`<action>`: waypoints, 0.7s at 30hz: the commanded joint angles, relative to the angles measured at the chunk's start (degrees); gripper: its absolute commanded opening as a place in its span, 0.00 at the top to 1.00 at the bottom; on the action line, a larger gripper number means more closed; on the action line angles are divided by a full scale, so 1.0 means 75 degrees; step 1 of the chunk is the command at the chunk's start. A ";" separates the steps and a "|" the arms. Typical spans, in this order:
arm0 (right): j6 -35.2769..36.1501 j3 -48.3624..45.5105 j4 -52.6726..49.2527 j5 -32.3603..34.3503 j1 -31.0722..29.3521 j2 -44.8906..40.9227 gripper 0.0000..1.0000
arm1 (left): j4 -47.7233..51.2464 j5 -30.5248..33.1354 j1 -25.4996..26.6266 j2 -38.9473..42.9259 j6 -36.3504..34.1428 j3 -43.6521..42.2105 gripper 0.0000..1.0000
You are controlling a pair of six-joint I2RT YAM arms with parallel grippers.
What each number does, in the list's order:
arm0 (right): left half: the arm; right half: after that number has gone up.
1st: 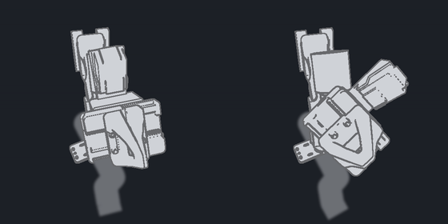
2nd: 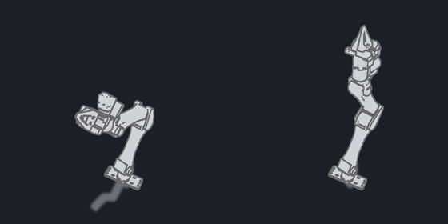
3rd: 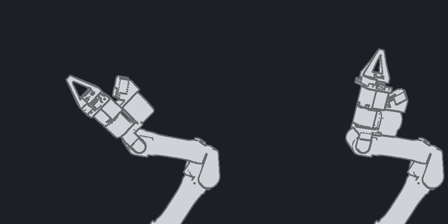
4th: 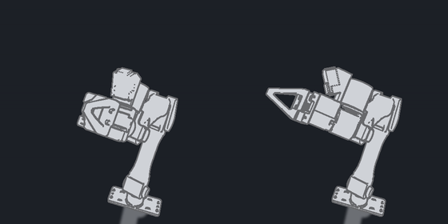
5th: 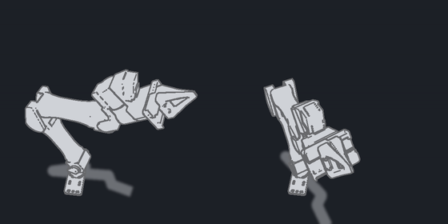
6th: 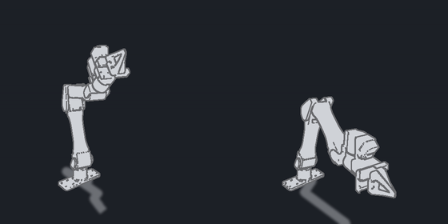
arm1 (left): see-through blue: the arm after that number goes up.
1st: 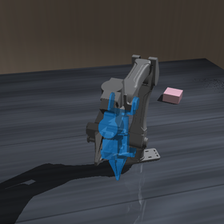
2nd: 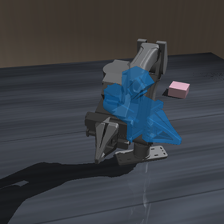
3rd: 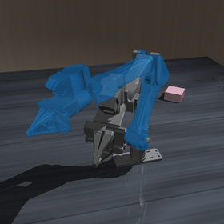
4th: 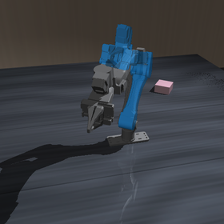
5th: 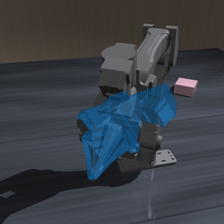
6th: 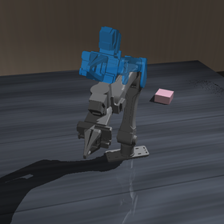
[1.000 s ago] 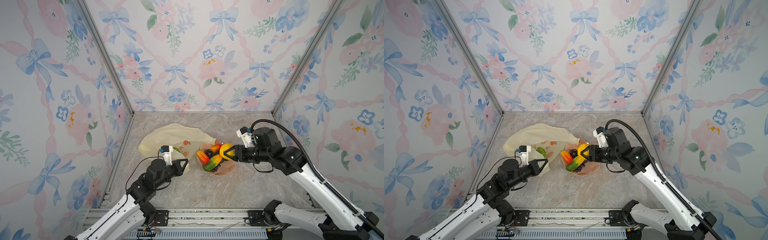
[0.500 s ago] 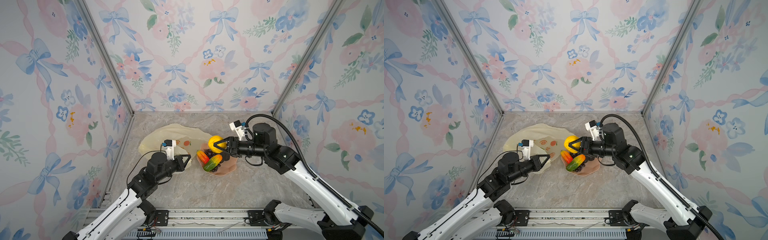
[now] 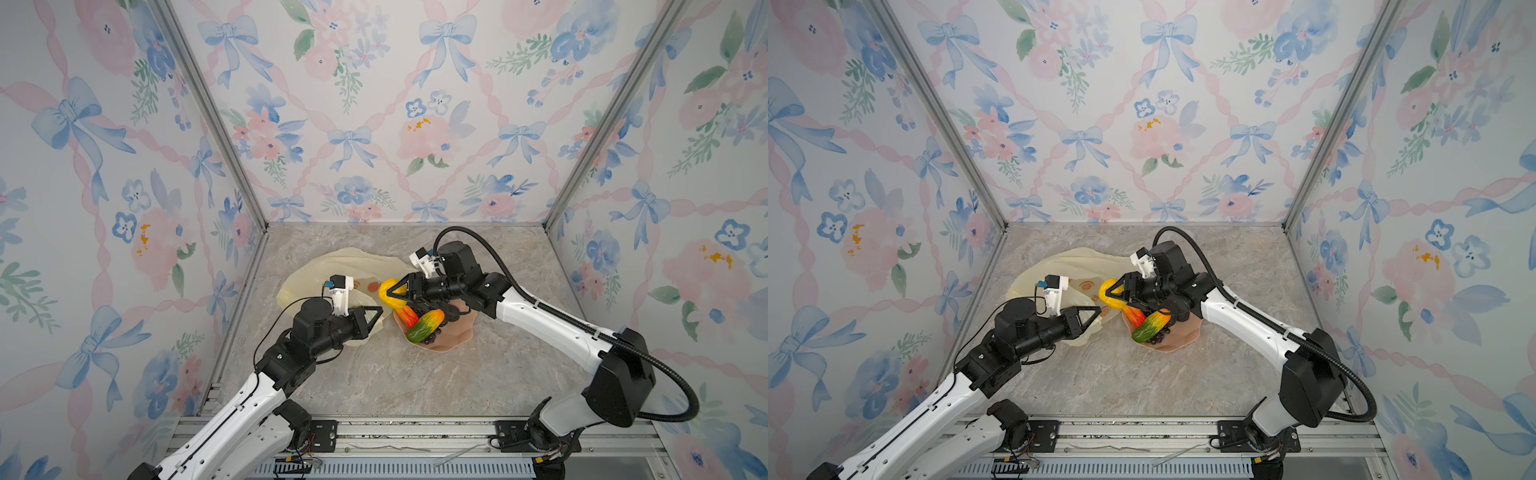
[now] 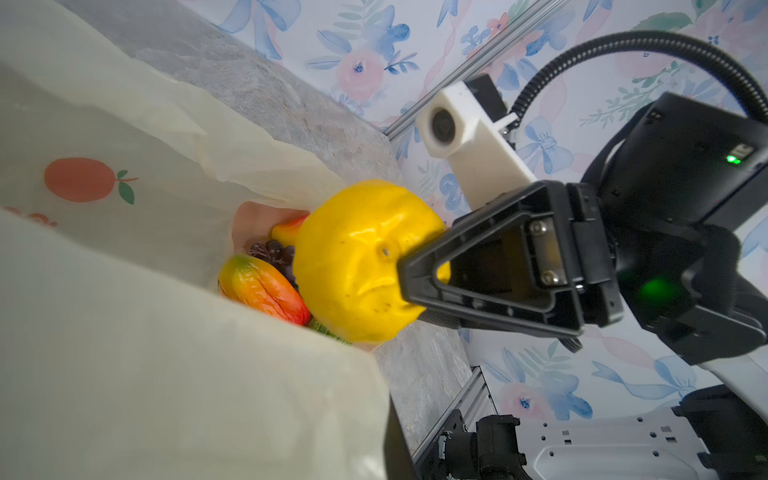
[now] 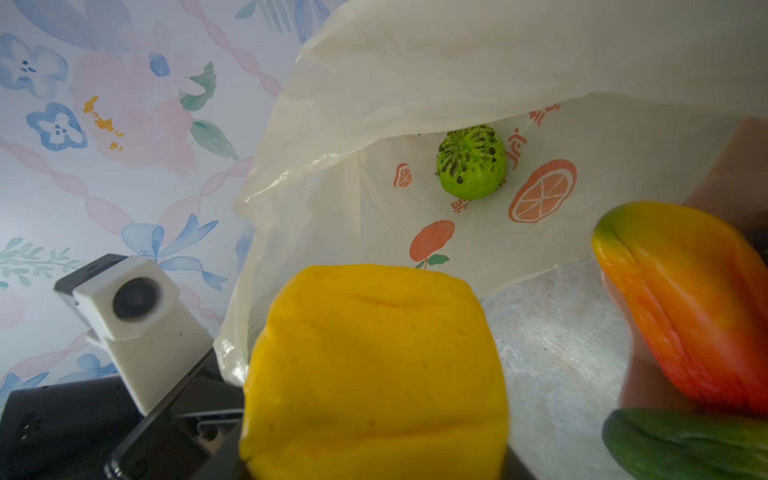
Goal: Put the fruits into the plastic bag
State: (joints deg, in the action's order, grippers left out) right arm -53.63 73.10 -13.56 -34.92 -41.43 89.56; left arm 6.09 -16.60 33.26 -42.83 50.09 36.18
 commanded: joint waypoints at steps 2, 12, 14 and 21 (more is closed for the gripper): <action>-0.0066 0.0417 0.0482 -0.0353 -0.0122 0.0554 0.44 | -0.0039 -0.0234 -0.0093 -0.0056 -0.0162 0.0266 1.00; -0.0221 0.1253 0.0739 -0.0556 -0.0440 0.2073 0.44 | -0.0038 -0.0437 -0.0174 -0.0252 -0.0307 0.0465 1.00; -0.0297 0.1479 0.0774 -0.0561 -0.0519 0.2350 0.44 | -0.0039 -0.0467 -0.0180 -0.0296 -0.0355 0.0503 1.00; -0.0505 0.2308 0.0847 -0.0596 -0.0827 0.3260 0.44 | -0.0219 -0.0611 -0.0200 -0.0424 -0.0432 0.0546 1.00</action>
State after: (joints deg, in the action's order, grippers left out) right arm -56.27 87.20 -8.69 -38.39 -46.35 111.79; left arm 5.85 -19.68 32.16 -45.87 48.42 38.89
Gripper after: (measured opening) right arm 0.559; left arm 0.050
